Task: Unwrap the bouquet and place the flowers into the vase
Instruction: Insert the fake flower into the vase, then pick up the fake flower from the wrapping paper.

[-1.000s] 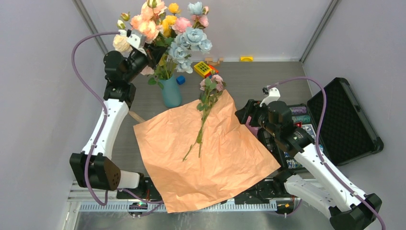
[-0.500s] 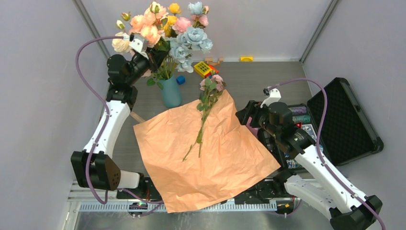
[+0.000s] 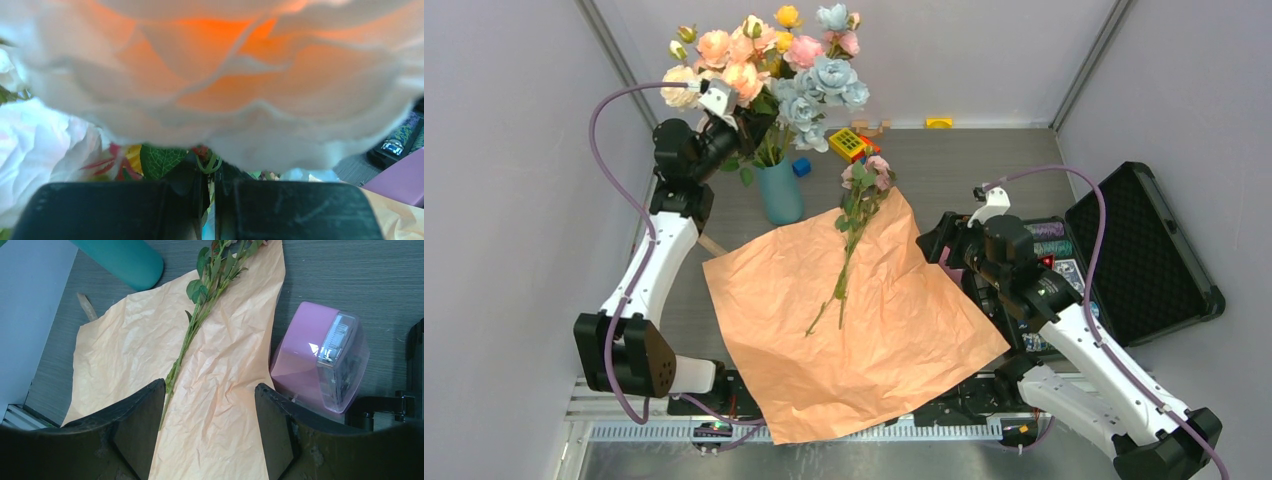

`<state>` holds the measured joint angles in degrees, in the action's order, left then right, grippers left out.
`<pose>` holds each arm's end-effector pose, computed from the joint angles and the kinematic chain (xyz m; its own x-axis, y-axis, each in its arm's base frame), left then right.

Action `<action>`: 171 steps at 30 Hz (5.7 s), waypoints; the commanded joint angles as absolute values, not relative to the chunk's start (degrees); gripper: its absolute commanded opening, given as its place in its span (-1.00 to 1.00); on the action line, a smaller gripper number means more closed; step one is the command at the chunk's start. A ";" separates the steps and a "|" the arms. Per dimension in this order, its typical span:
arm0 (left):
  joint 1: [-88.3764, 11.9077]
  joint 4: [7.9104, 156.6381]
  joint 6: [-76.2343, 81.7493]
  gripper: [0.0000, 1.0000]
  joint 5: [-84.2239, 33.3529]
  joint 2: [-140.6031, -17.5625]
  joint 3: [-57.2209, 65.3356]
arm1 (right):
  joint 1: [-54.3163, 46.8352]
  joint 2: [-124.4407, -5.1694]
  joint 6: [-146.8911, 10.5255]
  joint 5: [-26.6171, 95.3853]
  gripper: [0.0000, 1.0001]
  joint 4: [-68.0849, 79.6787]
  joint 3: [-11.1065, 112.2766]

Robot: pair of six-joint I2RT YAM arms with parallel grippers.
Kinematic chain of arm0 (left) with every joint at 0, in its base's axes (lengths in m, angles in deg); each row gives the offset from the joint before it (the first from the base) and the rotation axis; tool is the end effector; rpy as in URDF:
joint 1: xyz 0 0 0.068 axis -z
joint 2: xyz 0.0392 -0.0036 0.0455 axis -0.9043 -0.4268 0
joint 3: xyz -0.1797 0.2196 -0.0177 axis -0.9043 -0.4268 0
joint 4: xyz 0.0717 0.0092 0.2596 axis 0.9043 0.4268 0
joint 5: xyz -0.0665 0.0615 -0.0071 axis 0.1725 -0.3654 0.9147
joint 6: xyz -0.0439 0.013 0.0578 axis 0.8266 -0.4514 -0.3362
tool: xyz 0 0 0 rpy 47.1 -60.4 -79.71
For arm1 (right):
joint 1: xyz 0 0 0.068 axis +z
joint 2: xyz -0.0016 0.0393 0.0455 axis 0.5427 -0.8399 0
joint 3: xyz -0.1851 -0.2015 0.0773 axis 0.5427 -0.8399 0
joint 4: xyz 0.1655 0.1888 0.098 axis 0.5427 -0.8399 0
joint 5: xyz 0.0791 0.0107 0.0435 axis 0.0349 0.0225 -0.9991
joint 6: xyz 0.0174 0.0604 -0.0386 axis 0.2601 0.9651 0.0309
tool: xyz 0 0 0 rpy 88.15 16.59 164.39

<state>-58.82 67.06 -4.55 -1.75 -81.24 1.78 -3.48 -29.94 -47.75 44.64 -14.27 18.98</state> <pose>0.3391 -0.0679 0.4295 0.1210 -0.0761 -0.9897 0.6170 0.7868 0.0149 0.1841 0.1004 0.3103 -0.5084 0.2385 -0.8274 -0.2484 0.8794 0.4061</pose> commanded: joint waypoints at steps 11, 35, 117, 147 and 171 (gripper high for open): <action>-59.04 68.65 -4.18 -0.88 -2.23 -82.06 -2.01 | -3.79 -28.58 -46.81 43.87 0.43 -12.66 18.80; -59.09 69.44 -1.04 -0.36 -3.46 -80.84 -5.17 | -3.78 -27.22 -46.30 43.93 0.43 -12.62 17.60; -59.02 115.14 0.49 0.55 -18.92 -55.09 -14.93 | 15.92 -93.19 -34.21 55.55 -0.17 -13.14 50.58; -59.02 115.49 0.32 0.55 -19.19 -56.13 -15.05 | 15.82 -95.84 -33.01 57.29 -0.81 -13.88 52.12; -59.02 115.72 0.23 0.55 -19.11 -56.02 -15.11 | 15.82 -86.78 -32.37 58.12 -0.89 -12.77 47.86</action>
